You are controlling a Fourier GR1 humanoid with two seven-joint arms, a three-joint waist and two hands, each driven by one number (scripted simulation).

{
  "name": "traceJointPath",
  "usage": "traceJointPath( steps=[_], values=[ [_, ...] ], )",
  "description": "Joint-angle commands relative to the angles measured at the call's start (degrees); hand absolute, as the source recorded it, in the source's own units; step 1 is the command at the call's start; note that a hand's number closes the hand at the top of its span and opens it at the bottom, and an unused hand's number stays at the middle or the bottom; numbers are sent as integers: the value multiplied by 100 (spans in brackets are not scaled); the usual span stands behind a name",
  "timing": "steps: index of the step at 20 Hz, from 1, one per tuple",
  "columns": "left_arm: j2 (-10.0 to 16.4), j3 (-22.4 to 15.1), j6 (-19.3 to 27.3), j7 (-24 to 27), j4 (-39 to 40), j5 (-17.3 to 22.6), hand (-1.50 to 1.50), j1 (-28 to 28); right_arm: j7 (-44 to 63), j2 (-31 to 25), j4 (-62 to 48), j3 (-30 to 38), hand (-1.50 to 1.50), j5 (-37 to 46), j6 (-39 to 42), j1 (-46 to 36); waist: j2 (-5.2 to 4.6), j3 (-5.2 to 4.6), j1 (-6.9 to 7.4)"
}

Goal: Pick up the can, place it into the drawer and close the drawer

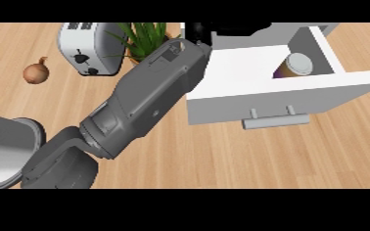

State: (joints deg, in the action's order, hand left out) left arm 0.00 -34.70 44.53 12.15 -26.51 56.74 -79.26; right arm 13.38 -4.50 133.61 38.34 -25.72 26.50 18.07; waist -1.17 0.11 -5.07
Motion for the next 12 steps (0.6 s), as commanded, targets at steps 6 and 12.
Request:
traceJointPath(
  steps=[6, 12],
  values=[
    [0, -144, 301, 231, -185, 294, -150, -299, -745, -204, 346, -380, -150, 1419, 258, -620, 5, 2, 83],
    [0, -59, 184, 543, -288, 377, -150, -206, -767, -207, 605, -1270, -150, 3145, 63, -1144, 24, -8, 346]
  ],
)
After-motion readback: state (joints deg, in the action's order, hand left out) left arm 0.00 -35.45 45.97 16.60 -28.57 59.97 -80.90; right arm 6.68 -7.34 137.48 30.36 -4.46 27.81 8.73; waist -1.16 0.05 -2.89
